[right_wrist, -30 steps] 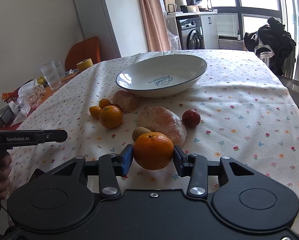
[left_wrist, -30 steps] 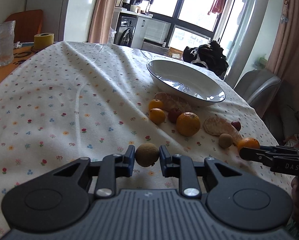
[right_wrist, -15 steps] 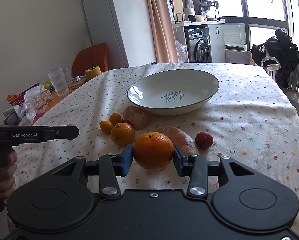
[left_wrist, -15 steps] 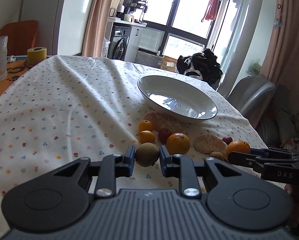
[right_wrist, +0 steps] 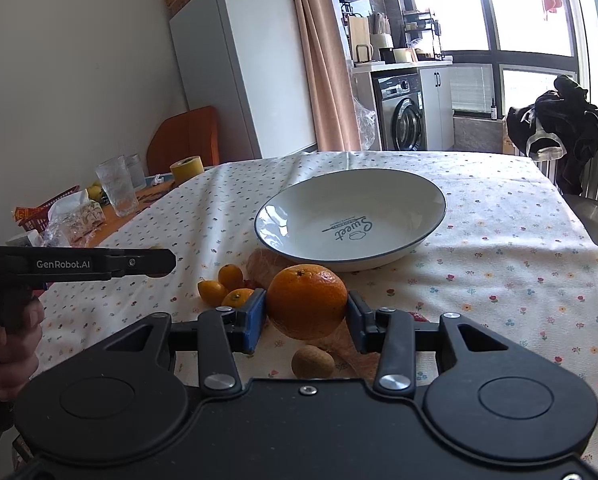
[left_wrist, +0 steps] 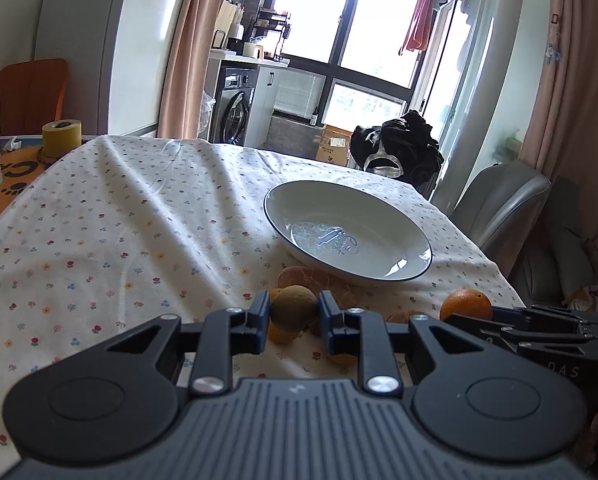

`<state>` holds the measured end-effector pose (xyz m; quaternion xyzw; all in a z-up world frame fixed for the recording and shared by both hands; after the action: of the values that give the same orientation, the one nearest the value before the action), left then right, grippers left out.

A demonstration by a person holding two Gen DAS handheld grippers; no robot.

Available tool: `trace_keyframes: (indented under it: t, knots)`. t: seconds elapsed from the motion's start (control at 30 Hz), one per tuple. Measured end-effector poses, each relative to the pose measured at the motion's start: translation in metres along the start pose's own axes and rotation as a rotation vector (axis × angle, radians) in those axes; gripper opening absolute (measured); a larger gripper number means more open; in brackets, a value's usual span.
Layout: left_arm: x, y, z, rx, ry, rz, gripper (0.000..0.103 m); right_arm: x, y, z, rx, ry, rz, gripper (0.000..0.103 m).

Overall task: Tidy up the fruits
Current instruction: 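Carry the orange in the right tool into the white bowl while the left tool carries the kiwi there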

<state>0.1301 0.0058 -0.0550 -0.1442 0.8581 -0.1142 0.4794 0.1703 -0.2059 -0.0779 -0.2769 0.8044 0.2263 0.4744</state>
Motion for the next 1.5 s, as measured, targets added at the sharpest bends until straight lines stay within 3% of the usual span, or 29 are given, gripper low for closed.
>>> trace_keyframes:
  t: [0.87, 1.5]
  knots:
    - [-0.045, -0.005, 0.049, -0.019, -0.01, 0.004, 0.024, -0.034, -0.018, 0.045, -0.001, -0.048, 0.005, 0.041]
    - [-0.046, -0.027, 0.108, 0.013, 0.1, 0.069, 0.024, -0.03, -0.039, 0.074, 0.028, -0.023, 0.051, 0.041]
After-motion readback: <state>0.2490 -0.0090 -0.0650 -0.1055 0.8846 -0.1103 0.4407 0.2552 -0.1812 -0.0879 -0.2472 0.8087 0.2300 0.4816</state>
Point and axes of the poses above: each gripper's, at about its wrist camera, not at the fingertips, and z roughly the way its jaws point, y to its left, x to its underside, the point moved 2 cm from there along z, roughly the way its jaws point, and after that the axes turned 8 degrees about -z, right-handed, at the moved point
